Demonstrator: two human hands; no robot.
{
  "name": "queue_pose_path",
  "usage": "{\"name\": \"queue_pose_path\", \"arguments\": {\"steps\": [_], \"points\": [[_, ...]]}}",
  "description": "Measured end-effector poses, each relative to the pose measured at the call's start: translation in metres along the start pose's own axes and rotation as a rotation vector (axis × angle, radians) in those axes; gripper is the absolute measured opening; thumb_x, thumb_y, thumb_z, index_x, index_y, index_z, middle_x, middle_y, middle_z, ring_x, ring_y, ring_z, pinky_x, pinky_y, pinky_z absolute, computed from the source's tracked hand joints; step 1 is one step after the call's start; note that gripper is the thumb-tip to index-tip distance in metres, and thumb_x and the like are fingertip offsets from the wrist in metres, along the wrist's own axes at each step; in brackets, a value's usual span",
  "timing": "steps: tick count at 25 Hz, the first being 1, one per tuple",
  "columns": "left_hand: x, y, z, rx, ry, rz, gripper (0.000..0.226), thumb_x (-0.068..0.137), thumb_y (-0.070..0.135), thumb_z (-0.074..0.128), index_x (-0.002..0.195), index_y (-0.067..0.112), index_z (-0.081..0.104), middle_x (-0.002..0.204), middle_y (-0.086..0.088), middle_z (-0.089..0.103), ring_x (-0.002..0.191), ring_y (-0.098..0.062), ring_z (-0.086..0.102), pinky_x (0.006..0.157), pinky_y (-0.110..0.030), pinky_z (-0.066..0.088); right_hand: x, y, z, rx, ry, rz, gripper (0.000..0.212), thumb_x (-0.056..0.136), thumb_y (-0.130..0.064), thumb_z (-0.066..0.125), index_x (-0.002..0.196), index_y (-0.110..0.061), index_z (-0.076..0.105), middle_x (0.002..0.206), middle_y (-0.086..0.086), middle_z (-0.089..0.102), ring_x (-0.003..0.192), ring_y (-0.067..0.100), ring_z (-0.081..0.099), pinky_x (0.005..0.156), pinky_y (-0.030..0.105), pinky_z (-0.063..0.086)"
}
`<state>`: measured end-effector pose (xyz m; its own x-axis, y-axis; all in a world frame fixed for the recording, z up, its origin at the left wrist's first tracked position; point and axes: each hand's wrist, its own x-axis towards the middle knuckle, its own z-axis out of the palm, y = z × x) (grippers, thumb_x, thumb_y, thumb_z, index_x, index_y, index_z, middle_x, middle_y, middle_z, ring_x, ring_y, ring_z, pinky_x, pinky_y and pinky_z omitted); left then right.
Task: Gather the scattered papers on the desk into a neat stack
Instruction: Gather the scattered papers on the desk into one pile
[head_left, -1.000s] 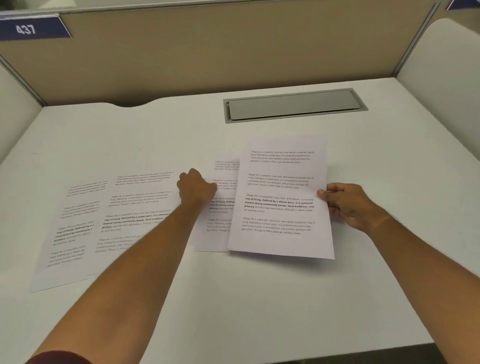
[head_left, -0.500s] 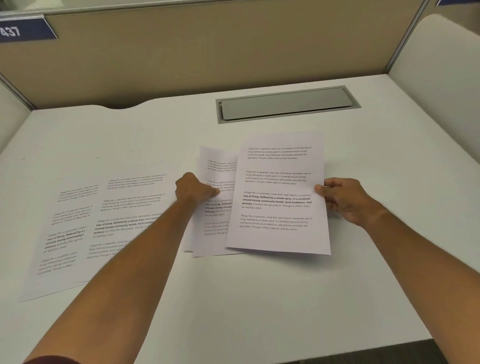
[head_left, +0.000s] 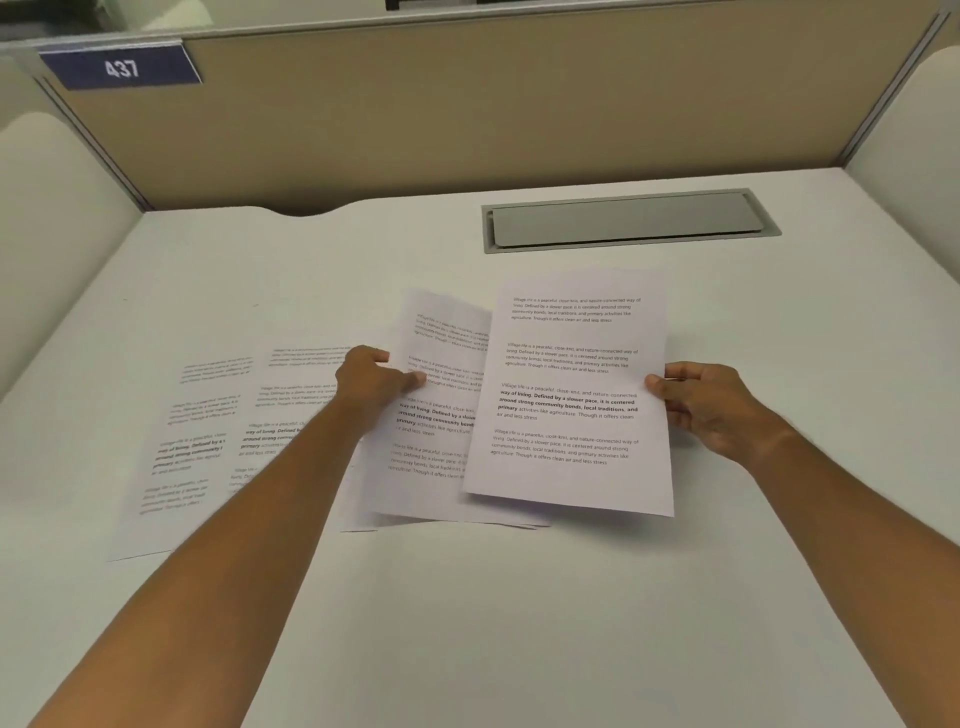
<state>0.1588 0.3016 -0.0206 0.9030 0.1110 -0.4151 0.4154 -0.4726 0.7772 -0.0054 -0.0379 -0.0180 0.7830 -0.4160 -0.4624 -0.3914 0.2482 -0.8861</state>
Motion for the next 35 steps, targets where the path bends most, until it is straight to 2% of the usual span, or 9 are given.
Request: {"name": "queue_pose_path", "arguments": {"steps": [3,6,11,17,20,23,26,29,35], "points": [[0.007,-0.016,-0.042,-0.095,0.016,-0.048,0.04,0.067,0.01,0.089,0.094,0.01,0.059,0.105,-0.017,0.073,0.091,-0.035,0.072,0.084,-0.054,0.059,0.006,0.001,0.035,-0.015,-0.063,0.009,0.008,0.088,-0.001,0.069,0.094,-0.006,0.069,0.091,0.007,0.076,0.069,0.015,0.075,0.057,0.024,0.059],[0.012,-0.037,-0.08,-0.155,0.043,-0.1,0.031,0.074,0.007,0.085,0.091,0.009,0.059,0.108,-0.02,0.073,0.097,-0.035,0.072,0.088,-0.055,0.058,0.011,0.001,0.067,-0.039,-0.112,0.015,0.009,0.087,-0.001,0.069,0.094,-0.006,0.069,0.088,0.005,0.077,0.069,0.015,0.075,0.056,0.024,0.059],[0.022,-0.068,-0.128,-0.114,0.24,-0.083,0.025,0.075,0.008,0.084,0.067,0.012,0.06,0.08,-0.006,0.066,0.078,-0.026,0.065,0.072,-0.036,0.06,0.02,0.001,0.096,-0.073,-0.154,0.054,0.012,0.086,0.0,0.069,0.098,-0.001,0.068,0.079,0.003,0.079,0.068,0.014,0.075,0.053,0.021,0.057],[0.036,-0.079,-0.154,-0.015,0.266,-0.103,0.028,0.069,0.011,0.089,0.066,0.012,0.061,0.075,-0.004,0.064,0.071,-0.022,0.061,0.084,-0.041,0.06,0.029,0.002,0.107,-0.087,-0.15,0.092,0.027,0.086,-0.001,0.07,0.112,0.003,0.065,0.102,0.014,0.073,0.078,0.02,0.074,0.065,0.027,0.063],[0.042,-0.081,-0.16,0.057,0.259,-0.101,0.03,0.068,0.014,0.09,0.072,0.015,0.061,0.075,-0.005,0.06,0.068,-0.02,0.057,0.083,-0.039,0.058,0.03,0.003,0.11,-0.08,-0.15,0.089,0.026,0.086,-0.001,0.07,0.11,0.003,0.066,0.099,0.012,0.074,0.071,0.016,0.075,0.058,0.024,0.061],[0.047,-0.085,-0.163,0.142,0.305,-0.074,0.029,0.069,0.016,0.089,0.065,0.015,0.061,0.066,0.002,0.06,0.064,-0.02,0.06,0.074,-0.032,0.054,0.031,0.006,0.113,-0.067,-0.143,0.088,0.024,0.085,0.0,0.069,0.109,0.004,0.065,0.089,0.009,0.077,0.069,0.015,0.075,0.056,0.024,0.059],[0.048,-0.086,-0.162,0.306,0.324,-0.046,0.018,0.074,0.025,0.085,0.078,0.016,0.07,0.089,-0.006,0.071,0.09,-0.028,0.068,0.088,-0.041,0.055,0.031,0.005,0.116,-0.059,-0.138,0.085,0.025,0.085,0.0,0.07,0.109,0.004,0.065,0.094,0.011,0.075,0.069,0.016,0.075,0.056,0.024,0.06],[0.049,-0.08,-0.16,0.453,0.333,-0.075,0.028,0.078,0.032,0.08,0.1,0.016,0.073,0.121,-0.014,0.062,0.12,-0.036,0.054,0.101,-0.049,0.047,0.03,0.004,0.119,-0.08,-0.145,0.086,0.023,0.084,-0.001,0.071,0.106,0.003,0.067,0.09,0.01,0.078,0.072,0.017,0.076,0.058,0.025,0.06],[0.057,-0.076,-0.164,0.396,0.261,-0.126,0.042,0.077,0.022,0.084,0.106,-0.003,0.069,0.113,-0.021,0.07,0.11,-0.038,0.065,0.097,-0.045,0.052,0.025,0.006,0.121,-0.061,-0.143,0.104,0.014,0.086,0.002,0.069,0.099,0.004,0.066,0.076,0.005,0.078,0.066,0.016,0.075,0.053,0.024,0.059]]}}
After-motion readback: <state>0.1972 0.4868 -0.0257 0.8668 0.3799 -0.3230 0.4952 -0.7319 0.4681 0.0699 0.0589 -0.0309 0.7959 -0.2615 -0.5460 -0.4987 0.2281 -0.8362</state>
